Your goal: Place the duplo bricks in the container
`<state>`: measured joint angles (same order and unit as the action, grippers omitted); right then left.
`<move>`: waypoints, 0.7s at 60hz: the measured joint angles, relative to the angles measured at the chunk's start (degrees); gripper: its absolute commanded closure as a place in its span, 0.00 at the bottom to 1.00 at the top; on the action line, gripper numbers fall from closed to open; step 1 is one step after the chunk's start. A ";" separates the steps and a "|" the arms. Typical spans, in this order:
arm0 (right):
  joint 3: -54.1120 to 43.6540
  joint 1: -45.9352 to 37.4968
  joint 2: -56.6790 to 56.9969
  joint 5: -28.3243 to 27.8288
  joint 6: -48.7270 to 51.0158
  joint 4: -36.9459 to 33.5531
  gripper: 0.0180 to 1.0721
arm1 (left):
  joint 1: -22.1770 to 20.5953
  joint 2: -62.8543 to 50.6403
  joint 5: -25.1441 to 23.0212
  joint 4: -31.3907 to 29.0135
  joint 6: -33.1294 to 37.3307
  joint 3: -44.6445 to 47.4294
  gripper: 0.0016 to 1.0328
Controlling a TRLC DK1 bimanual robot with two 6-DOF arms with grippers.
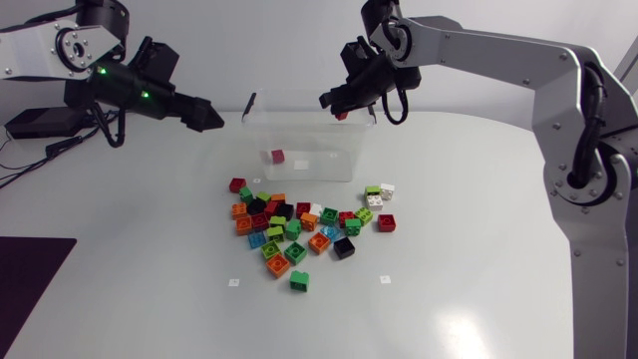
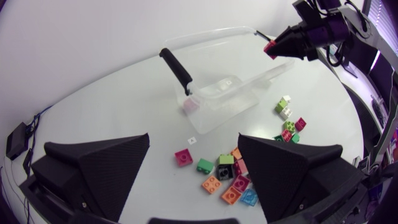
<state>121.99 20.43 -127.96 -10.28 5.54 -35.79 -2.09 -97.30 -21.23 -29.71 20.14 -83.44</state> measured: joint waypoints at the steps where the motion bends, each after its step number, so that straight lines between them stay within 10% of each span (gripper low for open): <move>1: 0.63 -0.17 -0.52 0.02 0.00 -0.02 0.84 | 0.33 0.33 -0.09 0.04 0.50 0.66 0.04; 15: 5.95 -1.03 -4.48 0.02 0.00 -0.09 0.81 | 2.86 3.04 -2.36 0.22 6.40 6.47 0.04; 28: 6.08 -0.04 -4.50 0.24 0.00 -0.46 0.12 | 3.50 3.19 -4.09 0.26 12.87 11.32 0.04; 42: 6.45 1.31 -3.52 0.66 0.00 -4.17 0.09 | 3.52 2.69 -4.96 0.24 21.16 12.92 0.04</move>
<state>128.44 21.74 -131.48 -9.63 5.54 -39.97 1.43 -94.61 -26.20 -29.47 41.30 -70.52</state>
